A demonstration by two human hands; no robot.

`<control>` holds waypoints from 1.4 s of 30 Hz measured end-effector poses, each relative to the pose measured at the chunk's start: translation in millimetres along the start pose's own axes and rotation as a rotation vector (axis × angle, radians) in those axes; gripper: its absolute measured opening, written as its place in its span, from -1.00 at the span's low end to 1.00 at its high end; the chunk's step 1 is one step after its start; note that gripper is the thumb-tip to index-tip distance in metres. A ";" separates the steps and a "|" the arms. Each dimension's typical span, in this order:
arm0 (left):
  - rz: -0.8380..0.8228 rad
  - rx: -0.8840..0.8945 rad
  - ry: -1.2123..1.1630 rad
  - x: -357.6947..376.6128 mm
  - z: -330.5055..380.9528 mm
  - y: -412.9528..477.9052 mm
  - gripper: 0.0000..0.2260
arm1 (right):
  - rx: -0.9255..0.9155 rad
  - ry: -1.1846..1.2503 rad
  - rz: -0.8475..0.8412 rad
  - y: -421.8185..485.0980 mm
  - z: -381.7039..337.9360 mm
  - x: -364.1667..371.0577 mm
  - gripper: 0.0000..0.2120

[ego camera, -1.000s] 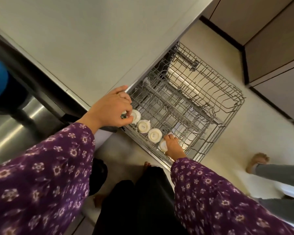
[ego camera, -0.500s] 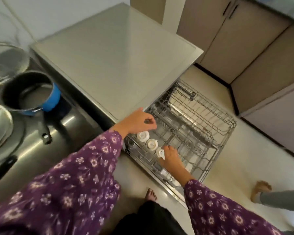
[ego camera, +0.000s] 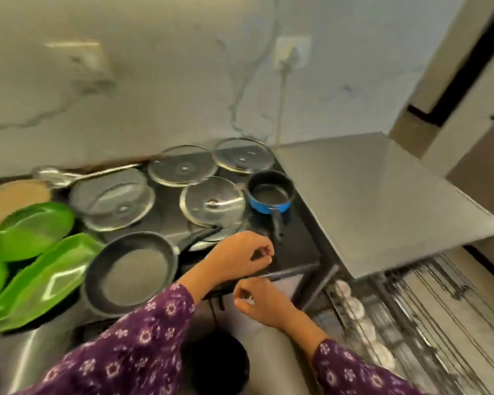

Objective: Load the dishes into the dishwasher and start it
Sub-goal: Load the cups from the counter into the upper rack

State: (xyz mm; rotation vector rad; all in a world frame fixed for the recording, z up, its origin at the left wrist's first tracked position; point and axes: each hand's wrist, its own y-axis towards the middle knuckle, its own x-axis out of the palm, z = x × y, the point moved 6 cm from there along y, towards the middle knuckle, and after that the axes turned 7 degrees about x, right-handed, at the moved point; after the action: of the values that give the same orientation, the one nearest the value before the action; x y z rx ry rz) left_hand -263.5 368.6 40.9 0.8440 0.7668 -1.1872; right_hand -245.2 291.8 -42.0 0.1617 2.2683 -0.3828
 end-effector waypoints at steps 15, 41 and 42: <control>0.623 -0.788 0.080 -171.4 -163.9 -380.4 -0.91 | -0.495 -0.310 -0.161 145.3 -287.4 126.2 -0.76; 0.856 -1.382 0.089 -262.0 -356.1 -630.9 -0.48 | -0.617 -0.599 -0.309 322.0 -552.7 346.5 -0.71; 0.853 -1.392 0.093 -266.5 -367.6 -632.6 -0.45 | -0.624 -0.623 -0.317 328.3 -557.8 353.2 -0.70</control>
State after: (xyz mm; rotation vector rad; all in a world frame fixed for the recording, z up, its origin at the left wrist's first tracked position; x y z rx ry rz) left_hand -960.8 712.6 -2.3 -0.0272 0.9299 0.2592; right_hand -797.1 780.7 -30.6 -0.5675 1.6867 0.1231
